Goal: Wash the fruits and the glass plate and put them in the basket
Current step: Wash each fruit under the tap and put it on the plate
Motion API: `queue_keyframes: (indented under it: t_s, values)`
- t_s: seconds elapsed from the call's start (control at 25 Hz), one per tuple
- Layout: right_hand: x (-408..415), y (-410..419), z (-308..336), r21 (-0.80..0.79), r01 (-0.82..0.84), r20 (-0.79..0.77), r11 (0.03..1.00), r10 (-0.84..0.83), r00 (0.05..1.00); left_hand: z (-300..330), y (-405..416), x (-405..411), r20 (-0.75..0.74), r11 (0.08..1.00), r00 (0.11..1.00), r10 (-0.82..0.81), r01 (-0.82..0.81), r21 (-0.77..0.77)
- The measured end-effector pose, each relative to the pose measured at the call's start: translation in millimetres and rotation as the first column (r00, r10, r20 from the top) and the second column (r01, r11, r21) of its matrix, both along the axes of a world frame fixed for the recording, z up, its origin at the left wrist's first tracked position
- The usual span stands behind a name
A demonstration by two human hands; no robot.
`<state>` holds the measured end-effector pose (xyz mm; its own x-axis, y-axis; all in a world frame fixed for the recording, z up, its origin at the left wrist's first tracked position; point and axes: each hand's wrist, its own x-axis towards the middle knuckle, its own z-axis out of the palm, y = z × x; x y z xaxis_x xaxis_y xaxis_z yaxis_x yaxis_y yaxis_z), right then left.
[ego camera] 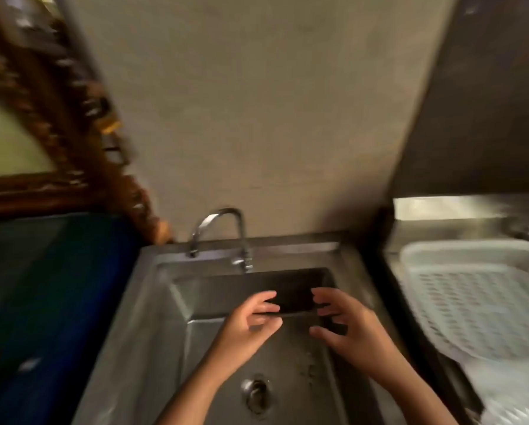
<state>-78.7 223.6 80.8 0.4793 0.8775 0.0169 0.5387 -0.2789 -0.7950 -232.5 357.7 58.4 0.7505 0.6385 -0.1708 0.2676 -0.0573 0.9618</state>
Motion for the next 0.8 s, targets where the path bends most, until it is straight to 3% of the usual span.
queue_keyframes:
  t_s: [0.12,0.24,0.36,0.6,0.8]
  values:
    - [-66,85,-9,-0.027,-0.238,-0.001,0.971,0.238,0.971,-8,39,-101,-0.044,0.954,0.954,0.297,-0.298,-0.023]
    - [-156,165,-29,-0.036,-0.435,-0.074,0.9,0.432,0.899,-23,66,-210,-0.063,0.822,0.822,0.566,-0.568,-0.031]
    - [-249,227,-56,-0.063,-0.57,-0.161,0.82,0.555,0.816,-40,87,-308,-0.119,0.676,0.681,0.722,-0.732,-0.089]
    - [-423,317,-107,-0.064,-0.695,-0.311,0.716,0.648,0.696,-75,144,-465,-0.186,0.331,0.348,0.919,-0.936,-0.118]
    - [-523,358,-137,-0.039,-0.737,-0.274,0.675,0.702,0.657,-99,194,-527,-0.219,0.251,0.261,0.94,-0.965,-0.07]
